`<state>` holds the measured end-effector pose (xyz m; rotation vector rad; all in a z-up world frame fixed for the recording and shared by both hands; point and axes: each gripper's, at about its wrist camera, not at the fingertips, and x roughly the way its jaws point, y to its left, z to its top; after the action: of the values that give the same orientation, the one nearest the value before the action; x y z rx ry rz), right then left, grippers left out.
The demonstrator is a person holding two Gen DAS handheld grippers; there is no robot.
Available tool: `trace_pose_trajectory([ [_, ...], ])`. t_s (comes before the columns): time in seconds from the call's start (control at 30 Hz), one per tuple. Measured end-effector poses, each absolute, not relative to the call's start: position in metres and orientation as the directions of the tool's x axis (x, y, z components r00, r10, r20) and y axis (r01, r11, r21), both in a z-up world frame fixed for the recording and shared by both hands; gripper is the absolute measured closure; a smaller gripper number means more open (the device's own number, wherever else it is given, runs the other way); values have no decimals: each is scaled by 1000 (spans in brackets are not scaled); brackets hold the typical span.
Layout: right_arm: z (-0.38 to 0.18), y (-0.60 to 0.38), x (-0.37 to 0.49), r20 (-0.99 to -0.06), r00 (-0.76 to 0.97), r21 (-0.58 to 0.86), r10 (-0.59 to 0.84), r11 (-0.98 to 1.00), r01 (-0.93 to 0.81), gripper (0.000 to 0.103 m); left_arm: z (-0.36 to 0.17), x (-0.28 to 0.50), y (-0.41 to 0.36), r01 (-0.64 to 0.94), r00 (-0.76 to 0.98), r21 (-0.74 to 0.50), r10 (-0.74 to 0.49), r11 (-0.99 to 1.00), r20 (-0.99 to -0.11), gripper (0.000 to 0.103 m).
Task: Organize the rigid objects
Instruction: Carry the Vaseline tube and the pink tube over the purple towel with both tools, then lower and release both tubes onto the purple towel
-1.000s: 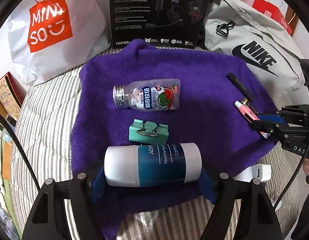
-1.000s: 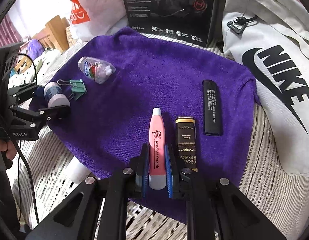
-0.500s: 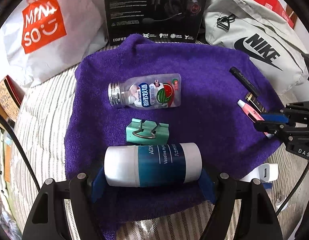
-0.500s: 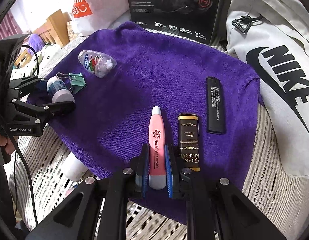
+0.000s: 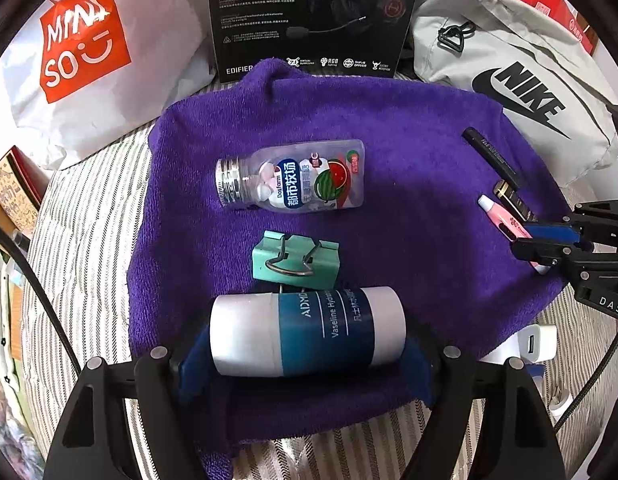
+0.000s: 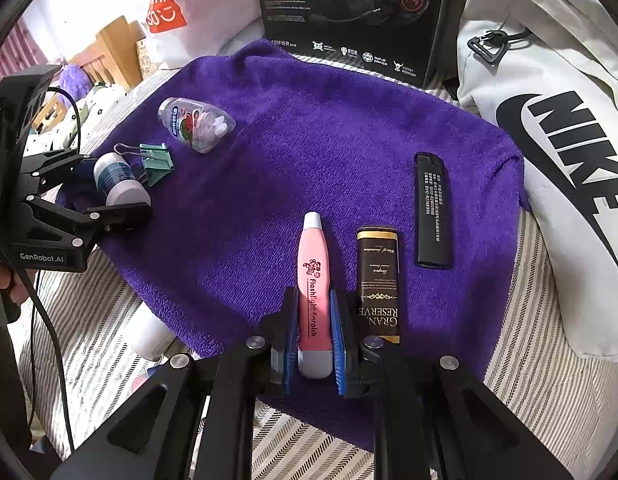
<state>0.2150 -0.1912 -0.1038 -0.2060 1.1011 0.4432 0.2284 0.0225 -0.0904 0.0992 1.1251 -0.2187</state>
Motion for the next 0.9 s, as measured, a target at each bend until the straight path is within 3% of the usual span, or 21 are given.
trace_pose_trajectory([
  [0.1,-103,-194,215,-897,364,70,250,894,-443,84,-90,230,22,216,400,-27,-114,976,-910,24],
  [0.23,-100,-199,212,-895,368,82,252,903,-421,65,-86,230,24,202,379,-37,-113,979,-918,18],
  [0.4,-89,-205,205,-882,391,94,265,910,-404,57,-78,223,23,201,380,-23,-100,979,-920,11],
  [0.7,-62,-223,176,-855,454,86,250,932,-351,51,-52,188,28,178,427,-7,-84,984,-900,9],
  [0.9,-55,-246,136,-840,487,110,238,955,-277,49,-41,151,10,210,456,-68,-160,975,-876,9],
])
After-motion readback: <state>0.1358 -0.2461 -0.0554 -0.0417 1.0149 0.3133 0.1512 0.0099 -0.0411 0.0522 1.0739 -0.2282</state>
